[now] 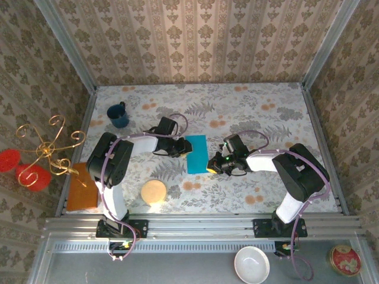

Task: Fold a paper plane with a square sheet of paper (pick it up from the middle)
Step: Fold the triangle a second time at the center of the table.

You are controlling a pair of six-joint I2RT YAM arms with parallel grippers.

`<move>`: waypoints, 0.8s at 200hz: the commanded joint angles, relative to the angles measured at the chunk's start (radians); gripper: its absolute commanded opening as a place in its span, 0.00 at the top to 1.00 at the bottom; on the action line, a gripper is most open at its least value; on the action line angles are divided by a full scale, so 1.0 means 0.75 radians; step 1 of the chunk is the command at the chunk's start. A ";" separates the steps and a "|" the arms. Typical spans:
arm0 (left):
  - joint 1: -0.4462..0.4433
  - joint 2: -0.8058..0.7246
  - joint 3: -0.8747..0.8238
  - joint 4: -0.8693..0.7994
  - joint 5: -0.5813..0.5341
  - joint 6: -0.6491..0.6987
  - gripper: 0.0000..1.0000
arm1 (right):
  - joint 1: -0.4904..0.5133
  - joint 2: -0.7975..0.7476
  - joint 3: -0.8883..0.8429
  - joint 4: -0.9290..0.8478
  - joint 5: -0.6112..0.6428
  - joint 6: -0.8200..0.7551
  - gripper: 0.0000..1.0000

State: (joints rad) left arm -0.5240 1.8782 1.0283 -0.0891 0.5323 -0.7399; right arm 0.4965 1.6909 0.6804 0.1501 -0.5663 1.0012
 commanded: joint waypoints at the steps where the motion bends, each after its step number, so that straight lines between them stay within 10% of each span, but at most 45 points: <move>1: 0.018 -0.012 0.049 -0.006 -0.006 0.027 0.73 | 0.007 -0.028 -0.015 -0.044 0.033 -0.007 0.94; 160: 0.005 0.131 0.094 -0.092 -0.005 0.049 0.77 | 0.055 0.073 0.182 0.089 -0.041 -0.010 0.96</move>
State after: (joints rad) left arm -0.5106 1.9385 1.0946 -0.1020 0.5388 -0.7258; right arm 0.5224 1.7039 0.7662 0.1566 -0.5846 0.9840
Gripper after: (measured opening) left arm 0.233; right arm 0.068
